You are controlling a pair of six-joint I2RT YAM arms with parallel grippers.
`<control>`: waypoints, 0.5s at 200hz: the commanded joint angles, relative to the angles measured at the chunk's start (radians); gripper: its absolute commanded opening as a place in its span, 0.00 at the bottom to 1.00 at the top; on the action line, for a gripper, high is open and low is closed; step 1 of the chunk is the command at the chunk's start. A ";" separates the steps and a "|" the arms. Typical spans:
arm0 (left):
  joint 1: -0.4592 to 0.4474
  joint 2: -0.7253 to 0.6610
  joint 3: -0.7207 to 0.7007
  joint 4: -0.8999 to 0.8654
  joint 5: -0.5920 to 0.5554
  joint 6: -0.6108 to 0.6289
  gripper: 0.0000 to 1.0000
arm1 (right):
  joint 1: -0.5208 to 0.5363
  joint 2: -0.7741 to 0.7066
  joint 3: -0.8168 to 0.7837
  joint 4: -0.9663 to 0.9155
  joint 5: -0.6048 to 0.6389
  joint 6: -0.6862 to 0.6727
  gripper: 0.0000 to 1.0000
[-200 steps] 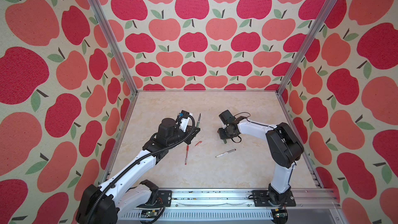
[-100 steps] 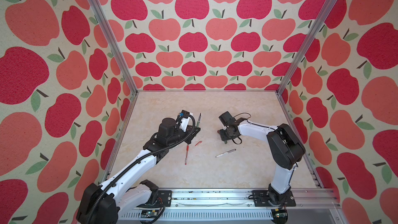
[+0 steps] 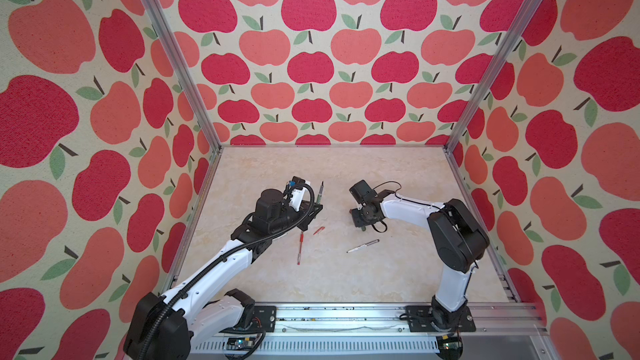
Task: Insert pens into pen caps
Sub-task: Pick up the pen cap from the center of the table.
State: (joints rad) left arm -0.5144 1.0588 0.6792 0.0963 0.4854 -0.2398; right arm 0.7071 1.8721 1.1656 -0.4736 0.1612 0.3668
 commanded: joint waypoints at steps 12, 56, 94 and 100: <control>0.006 -0.002 0.023 0.010 0.004 0.025 0.00 | 0.008 0.059 -0.069 -0.137 -0.007 -0.003 0.17; 0.002 0.024 0.049 0.006 0.033 0.028 0.00 | -0.044 -0.024 -0.044 -0.149 -0.051 -0.035 0.09; -0.014 0.084 0.065 0.019 0.054 0.031 0.00 | -0.137 -0.173 -0.026 -0.130 -0.188 -0.035 0.09; -0.017 0.093 0.065 0.028 0.060 0.031 0.00 | -0.152 -0.196 -0.029 -0.118 -0.223 -0.032 0.09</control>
State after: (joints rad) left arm -0.5190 1.1263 0.7136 0.1036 0.5072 -0.2325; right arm 0.6071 1.7935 1.1378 -0.5659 0.0689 0.3447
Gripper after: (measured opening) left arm 0.130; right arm 0.188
